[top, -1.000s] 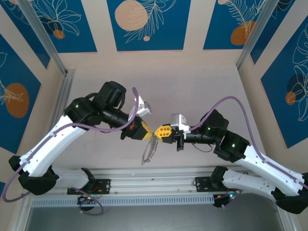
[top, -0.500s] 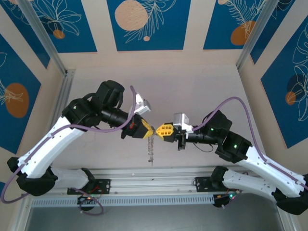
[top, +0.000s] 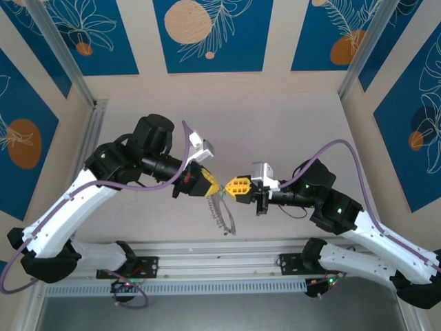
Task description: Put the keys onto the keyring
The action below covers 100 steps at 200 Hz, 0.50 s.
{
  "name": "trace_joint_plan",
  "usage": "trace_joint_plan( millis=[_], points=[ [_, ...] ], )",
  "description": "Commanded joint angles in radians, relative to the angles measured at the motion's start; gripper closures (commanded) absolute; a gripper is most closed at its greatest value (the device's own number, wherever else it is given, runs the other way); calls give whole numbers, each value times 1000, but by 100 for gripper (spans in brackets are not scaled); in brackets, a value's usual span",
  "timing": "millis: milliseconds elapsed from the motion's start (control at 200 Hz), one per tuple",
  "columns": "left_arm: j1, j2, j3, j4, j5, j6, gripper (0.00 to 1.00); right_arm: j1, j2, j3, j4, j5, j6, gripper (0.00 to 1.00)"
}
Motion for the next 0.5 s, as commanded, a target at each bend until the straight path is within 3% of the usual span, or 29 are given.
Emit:
trace_joint_plan(
  millis=[0, 495],
  points=[
    [12, -27, 4, 93, 37, -20, 100, 16, -13, 1, -42, -13, -1, 100],
    [27, -33, -19, 192, 84, -77, 100, 22, 19, 4, -68, -61, -4, 100]
  ],
)
